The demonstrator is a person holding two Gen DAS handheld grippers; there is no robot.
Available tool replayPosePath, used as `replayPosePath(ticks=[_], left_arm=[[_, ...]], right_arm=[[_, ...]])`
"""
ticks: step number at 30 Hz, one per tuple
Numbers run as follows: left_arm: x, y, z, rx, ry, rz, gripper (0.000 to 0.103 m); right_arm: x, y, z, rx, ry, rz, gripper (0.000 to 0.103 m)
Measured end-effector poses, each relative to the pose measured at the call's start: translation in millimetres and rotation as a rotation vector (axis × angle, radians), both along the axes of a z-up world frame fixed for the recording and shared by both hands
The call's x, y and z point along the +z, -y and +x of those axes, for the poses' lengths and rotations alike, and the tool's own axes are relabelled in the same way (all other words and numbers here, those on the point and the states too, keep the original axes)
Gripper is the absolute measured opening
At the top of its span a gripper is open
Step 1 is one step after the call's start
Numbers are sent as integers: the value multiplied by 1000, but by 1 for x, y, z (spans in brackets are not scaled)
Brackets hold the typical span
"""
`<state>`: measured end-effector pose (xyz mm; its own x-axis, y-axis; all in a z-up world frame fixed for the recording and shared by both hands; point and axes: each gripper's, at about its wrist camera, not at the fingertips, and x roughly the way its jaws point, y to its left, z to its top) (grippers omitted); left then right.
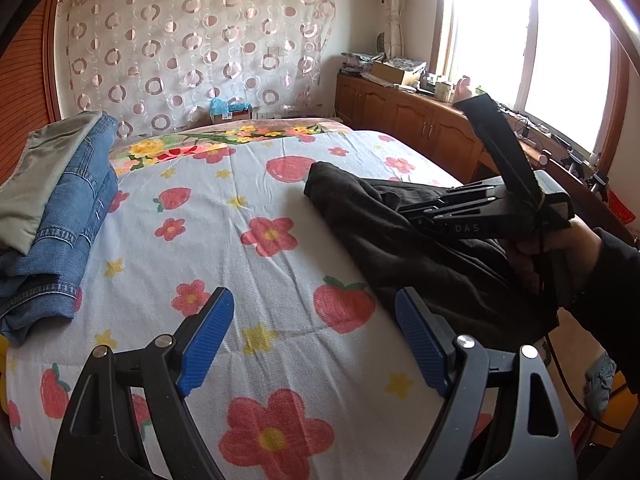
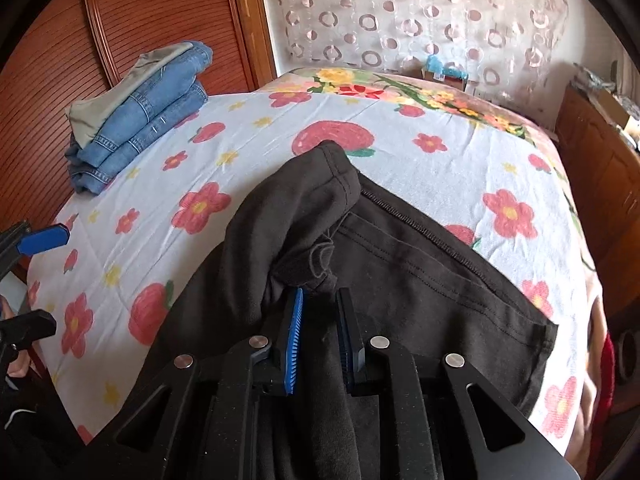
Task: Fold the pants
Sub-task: 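Lower the folded shorts onto the bed with the right gripper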
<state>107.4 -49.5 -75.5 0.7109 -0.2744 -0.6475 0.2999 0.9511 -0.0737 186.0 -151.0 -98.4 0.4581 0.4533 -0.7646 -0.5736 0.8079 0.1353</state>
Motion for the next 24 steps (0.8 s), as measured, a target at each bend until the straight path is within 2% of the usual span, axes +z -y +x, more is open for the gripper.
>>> replayPosePath(ticks=[2, 3, 5, 8, 14, 20, 24], left_arm=[[-1, 1, -1, -2, -2, 1, 84], [-1, 1, -1, -3, -3, 1, 84], [-2, 2, 0, -4, -7, 3, 84], [-2, 2, 1, -7, -9, 5, 84], [-2, 2, 0, -8, -10, 3, 84], [-4, 8, 0, -21, -15, 4, 84], [-6, 12, 0, -29, -18, 7, 84]], right_arm=[[-1, 1, 0, 10, -9, 12, 17], [-1, 1, 0, 20, -16, 25, 9], [1, 3, -2, 42, -20, 45, 5], [9, 10, -8, 33, 36, 59, 4], [34, 40, -15, -71, 153, 62, 4], [42, 66, -18, -185, 203, -7, 4], [41, 73, -13, -245, 198, -43, 4]])
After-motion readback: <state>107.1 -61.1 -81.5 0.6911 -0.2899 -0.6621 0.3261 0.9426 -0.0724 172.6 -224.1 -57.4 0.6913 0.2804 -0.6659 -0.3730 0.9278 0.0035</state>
